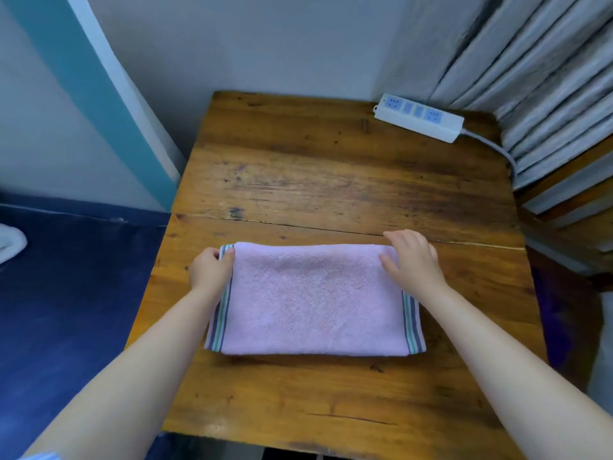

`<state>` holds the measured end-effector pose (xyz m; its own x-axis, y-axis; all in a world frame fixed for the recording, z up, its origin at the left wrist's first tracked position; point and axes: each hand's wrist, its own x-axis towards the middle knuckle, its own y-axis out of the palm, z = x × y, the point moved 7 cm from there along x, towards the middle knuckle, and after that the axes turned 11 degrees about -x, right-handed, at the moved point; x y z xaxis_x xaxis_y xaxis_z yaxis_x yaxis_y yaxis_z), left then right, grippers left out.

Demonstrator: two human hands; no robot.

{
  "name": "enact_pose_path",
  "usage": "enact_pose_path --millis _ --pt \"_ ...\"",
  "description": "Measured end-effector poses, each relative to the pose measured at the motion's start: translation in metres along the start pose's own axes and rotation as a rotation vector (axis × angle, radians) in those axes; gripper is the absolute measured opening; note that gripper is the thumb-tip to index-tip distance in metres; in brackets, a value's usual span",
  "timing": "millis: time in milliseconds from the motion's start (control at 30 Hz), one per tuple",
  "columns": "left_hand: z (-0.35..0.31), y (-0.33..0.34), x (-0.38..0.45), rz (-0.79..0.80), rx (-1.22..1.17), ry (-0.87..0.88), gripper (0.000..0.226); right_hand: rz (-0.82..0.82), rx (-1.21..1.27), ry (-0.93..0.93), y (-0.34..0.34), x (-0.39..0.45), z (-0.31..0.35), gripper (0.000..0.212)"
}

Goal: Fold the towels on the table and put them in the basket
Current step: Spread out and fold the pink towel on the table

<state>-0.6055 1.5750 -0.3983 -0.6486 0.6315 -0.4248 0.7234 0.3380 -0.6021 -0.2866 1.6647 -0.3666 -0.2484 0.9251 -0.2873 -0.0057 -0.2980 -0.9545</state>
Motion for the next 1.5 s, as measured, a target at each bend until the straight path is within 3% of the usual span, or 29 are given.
enact_pose_path --millis 167,300,533,633,667,700,800,867,900,1067,1167,1233,1367,1500 --pt "0.006 0.005 0.017 0.021 -0.145 -0.077 0.019 0.098 -0.115 -0.083 0.01 0.023 0.01 0.035" --pt "0.003 0.007 0.02 -0.028 -0.067 -0.042 0.018 0.088 -0.131 -0.026 0.018 0.023 0.004 0.033" --pt "-0.004 0.016 0.02 -0.125 0.219 -0.001 0.027 -0.064 -0.104 0.139 0.028 0.018 -0.003 0.029" --pt "-0.01 0.013 0.017 -0.133 0.293 0.004 0.03 -0.175 -0.106 0.164 0.02 0.014 0.0 0.012" --pt "-0.015 0.011 0.015 -0.142 0.356 0.07 0.031 -0.241 -0.119 0.168 0.016 0.012 0.002 0.006" --pt "-0.021 0.011 0.012 -0.16 0.408 0.174 0.032 -0.302 -0.128 0.167 0.012 0.01 0.006 0.012" --pt "-0.047 0.03 -0.016 -0.194 0.436 0.662 0.032 -0.436 -0.12 0.035 0.008 0.001 0.043 0.029" --pt "-0.051 0.063 -0.04 -0.035 0.462 0.905 0.034 -0.422 -0.101 -0.09 0.019 -0.003 0.076 0.037" --pt "-0.047 0.077 -0.047 0.061 0.488 0.928 0.036 -0.377 -0.09 -0.132 0.028 -0.004 0.088 0.038" --pt "-0.026 0.102 -0.04 0.271 0.651 0.814 0.048 -0.191 -0.169 -0.137 0.062 0.001 0.102 0.045" --pt "-0.018 0.088 -0.028 0.255 0.656 0.672 0.075 -0.122 -0.183 -0.129 0.063 0.003 0.09 0.053" --pt "-0.006 0.073 -0.017 0.244 0.588 0.512 0.086 -0.074 -0.208 -0.108 0.059 0.005 0.076 0.071" --pt "0.008 0.048 -0.002 0.209 0.604 0.435 0.073 0.045 -0.075 0.058 0.06 -0.002 0.028 0.084" --pt "0.018 0.035 0.005 0.239 0.571 0.4 0.08 0.069 -0.041 0.168 0.059 -0.011 0.005 0.083"
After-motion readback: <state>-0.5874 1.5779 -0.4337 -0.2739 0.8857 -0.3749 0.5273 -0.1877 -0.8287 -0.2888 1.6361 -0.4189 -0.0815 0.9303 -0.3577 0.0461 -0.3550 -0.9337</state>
